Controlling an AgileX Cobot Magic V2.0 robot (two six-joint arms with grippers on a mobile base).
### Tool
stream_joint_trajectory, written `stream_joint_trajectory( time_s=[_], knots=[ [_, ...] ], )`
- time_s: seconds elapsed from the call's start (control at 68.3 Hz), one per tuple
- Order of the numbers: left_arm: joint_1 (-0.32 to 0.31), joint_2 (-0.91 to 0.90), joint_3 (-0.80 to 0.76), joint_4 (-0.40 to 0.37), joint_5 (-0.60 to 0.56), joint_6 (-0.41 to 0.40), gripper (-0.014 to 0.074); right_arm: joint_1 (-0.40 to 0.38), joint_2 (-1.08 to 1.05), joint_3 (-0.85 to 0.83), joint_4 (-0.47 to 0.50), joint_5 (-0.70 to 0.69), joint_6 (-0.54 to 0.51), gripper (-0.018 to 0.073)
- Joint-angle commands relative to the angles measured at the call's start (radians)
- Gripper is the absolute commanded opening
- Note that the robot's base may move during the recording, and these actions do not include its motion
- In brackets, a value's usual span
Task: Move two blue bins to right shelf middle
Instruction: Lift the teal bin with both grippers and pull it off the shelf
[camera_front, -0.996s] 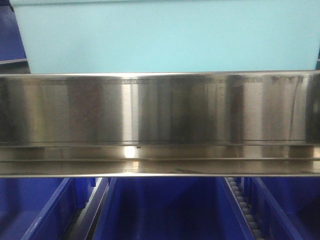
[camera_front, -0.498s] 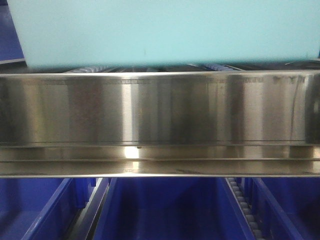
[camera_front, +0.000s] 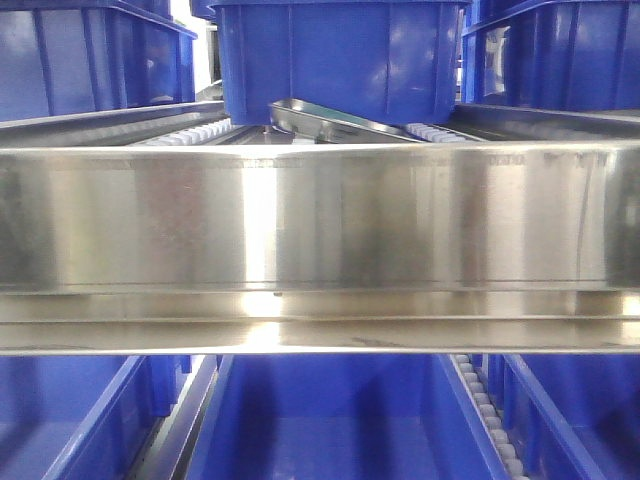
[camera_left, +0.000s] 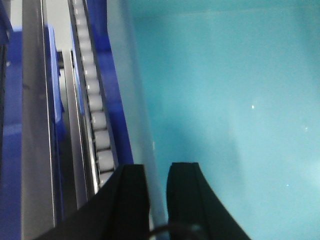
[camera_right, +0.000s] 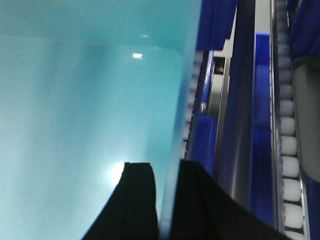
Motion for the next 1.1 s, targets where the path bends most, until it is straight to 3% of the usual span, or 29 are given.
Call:
stream_joint_trajectory(
  time_s=[0.0,0.425,0.776,1.084],
  knots=[
    [0.004,-0.021,-0.028,-0.018,-0.009,0.017,-0.0111,-0.007,-0.009,-0.013,-0.037,-0.011,-0.017,-0.0153],
    [0.004,-0.021,-0.028,-0.014,-0.009,0.017,-0.0111,-0.007,-0.009,-0.013,-0.037,-0.013,-0.017,-0.0153],
    [0.004,-0.021,-0.028,-0.014,-0.01,0.017,-0.0111,-0.007,-0.009,-0.013,-0.037,-0.139,-0.017,-0.0153],
    [0.004,-0.021,-0.028,0.026,-0.218,0.017,-0.0111,-0.007,-0.009,-0.013,-0.037,-0.243,-0.017,-0.0153]
  ],
)
